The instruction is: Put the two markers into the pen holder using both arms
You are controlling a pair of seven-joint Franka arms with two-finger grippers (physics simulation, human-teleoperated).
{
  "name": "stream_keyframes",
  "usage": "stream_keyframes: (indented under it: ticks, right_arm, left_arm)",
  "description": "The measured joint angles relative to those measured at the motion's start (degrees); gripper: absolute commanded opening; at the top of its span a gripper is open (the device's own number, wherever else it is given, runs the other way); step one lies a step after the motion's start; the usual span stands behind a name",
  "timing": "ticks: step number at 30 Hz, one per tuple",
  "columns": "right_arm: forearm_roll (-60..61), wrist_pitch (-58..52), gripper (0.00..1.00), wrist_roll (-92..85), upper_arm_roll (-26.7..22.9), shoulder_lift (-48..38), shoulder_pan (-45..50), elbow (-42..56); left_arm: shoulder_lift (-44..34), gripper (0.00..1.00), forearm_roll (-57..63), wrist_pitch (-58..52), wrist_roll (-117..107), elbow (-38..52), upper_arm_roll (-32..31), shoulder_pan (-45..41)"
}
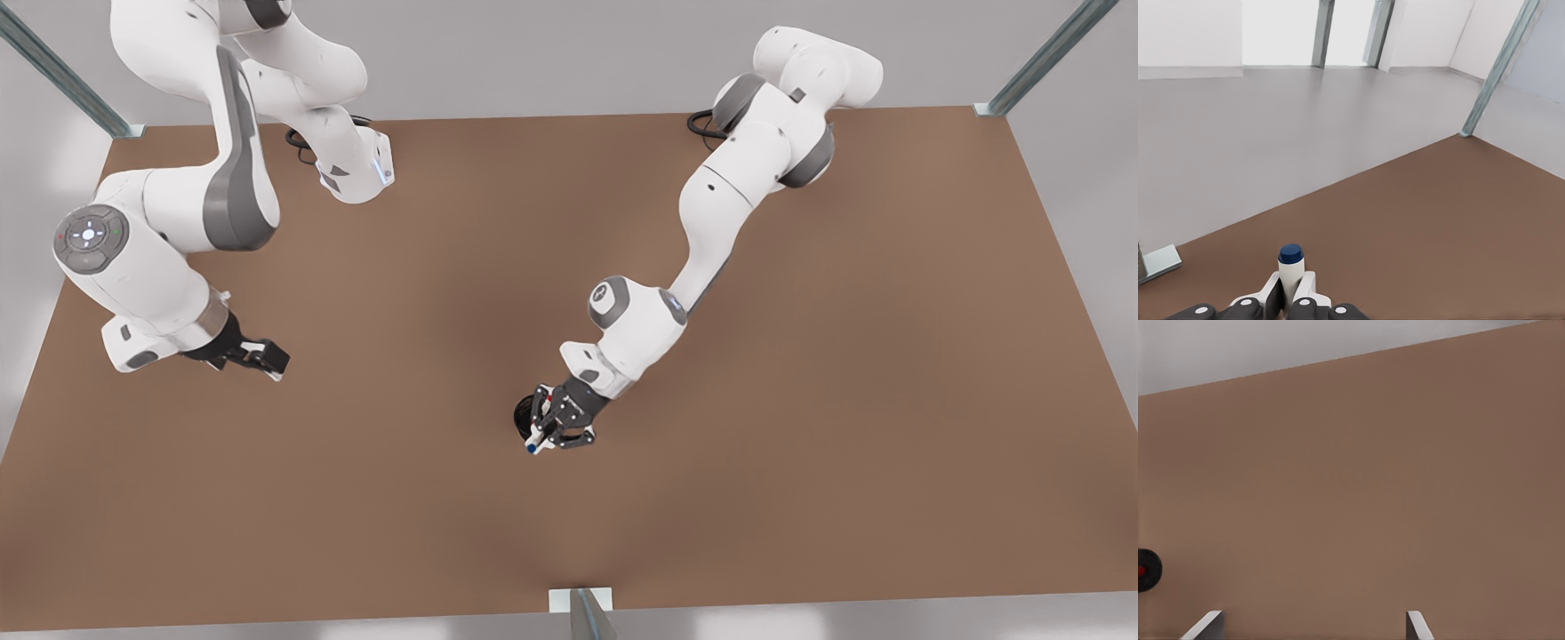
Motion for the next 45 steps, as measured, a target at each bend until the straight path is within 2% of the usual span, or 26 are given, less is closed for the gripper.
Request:
stream_keyframes:
  ticks: [18, 35, 37, 38, 43, 45]
  right_arm:
    - [0.78, 2.62, 1.0, -8.92, 0.66, 0.97, -0.47, 0.79]
    - [0.81, 2.99, 1.0, -12.89, 0.66, 1.14, -0.92, 0.79]
    - [0.82, 3.0, 1.0, -13.16, 0.67, 1.14, -0.92, 0.79]
    - [0.82, 3.0, 1.0, -13.29, 0.67, 1.14, -0.93, 0.79]
    - [0.84, 3.01, 1.0, -13.86, 0.62, 1.22, -1.01, 0.79]
    - [0.86, 3.01, 1.0, -14.09, 0.59, 1.23, -1.04, 0.79]
  left_arm:
    - [-1.7, 0.21, -0.16, 7.14, 6.91, -7.06, -0.19, -2.72]
    - [-0.83, 0.23, 0.32, 10.24, 9.16, -8.01, 0.06, -3.74]
    - [-0.7, 0.28, 0.36, 10.51, 9.42, -8.41, 0.08, -3.76]
    - [-0.6, 1.0, 0.38, 10.59, 9.51, -8.51, 0.1, -3.8]
    - [-0.15, 1.0, 0.36, 11.14, 9.8, -8.81, 0.04, -4.33]
    - [-3.77, 1.0, -1.47, 8.58, 9.25, -8.89, -0.33, -2.84]
